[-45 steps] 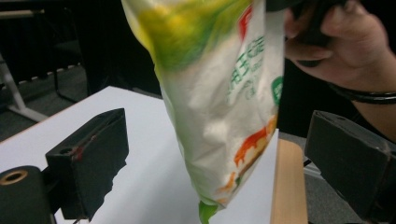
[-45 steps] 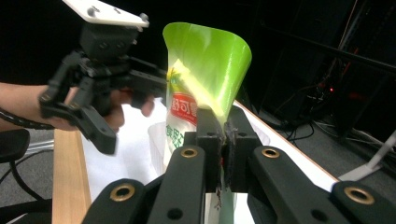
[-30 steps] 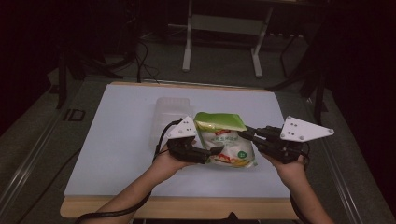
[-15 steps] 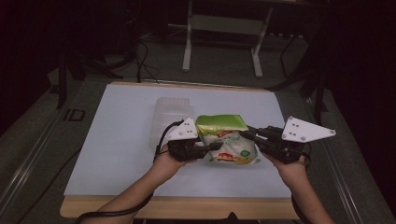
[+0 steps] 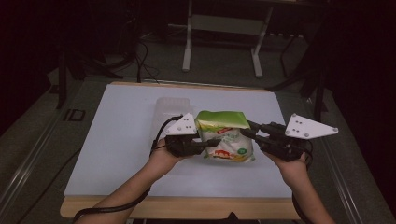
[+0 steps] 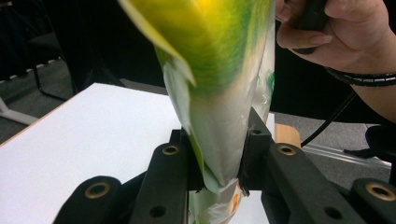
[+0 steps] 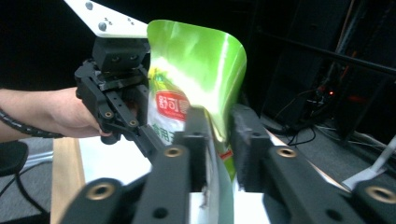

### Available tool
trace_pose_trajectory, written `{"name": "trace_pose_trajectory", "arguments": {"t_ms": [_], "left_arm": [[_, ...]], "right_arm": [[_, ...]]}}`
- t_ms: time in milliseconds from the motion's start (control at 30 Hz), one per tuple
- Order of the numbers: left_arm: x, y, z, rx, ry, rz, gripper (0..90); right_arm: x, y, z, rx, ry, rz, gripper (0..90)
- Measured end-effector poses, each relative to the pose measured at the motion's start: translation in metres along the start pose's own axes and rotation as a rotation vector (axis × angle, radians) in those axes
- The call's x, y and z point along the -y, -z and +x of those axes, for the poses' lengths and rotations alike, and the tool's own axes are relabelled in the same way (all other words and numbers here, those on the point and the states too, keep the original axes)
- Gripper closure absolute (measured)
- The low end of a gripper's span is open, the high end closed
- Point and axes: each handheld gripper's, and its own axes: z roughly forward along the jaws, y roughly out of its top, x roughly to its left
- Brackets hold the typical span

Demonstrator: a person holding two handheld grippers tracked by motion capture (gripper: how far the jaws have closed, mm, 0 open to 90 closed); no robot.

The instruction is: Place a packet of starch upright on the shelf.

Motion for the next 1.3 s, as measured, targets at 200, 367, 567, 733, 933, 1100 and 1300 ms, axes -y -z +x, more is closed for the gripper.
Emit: {"name": "trace_pose_trajectory", "arguments": {"t_ms": [200, 367, 567, 733, 933, 1100, 1300], "left_arm": [[-0.002, 0.006, 0.008, -0.031, 0.009, 0.006, 76.6], [-0.001, 0.011, 0.017, -0.055, 0.012, 0.023, 76.6], [-0.001, 0.025, 0.035, -0.09, 0.009, 0.025, 76.6], [-0.003, 0.035, 0.051, -0.141, 0.0, 0.053, 76.5], [-0.001, 0.044, 0.074, -0.178, 0.005, 0.085, 76.5], [0.002, 0.048, 0.092, -0.168, -0.007, 0.1, 76.5], [0.005, 0.053, 0.117, -0.138, -0.023, 0.115, 76.5]], "right_arm": [[0.005, 0.004, -0.004, 0.054, -0.041, -0.02, 46.6], [0.011, 0.005, -0.009, 0.068, -0.077, -0.002, 36.8], [0.023, 0.009, -0.014, 0.105, -0.124, -0.011, 17.1], [0.035, 0.01, -0.017, 0.088, -0.154, 0.013, 11.3], [0.046, 0.014, -0.022, 0.106, -0.166, 0.011, 13.2], [0.053, 0.016, -0.023, 0.128, -0.13, 0.041, 13.5], [0.061, 0.017, -0.025, 0.125, -0.148, 0.048, 13.6]]}}
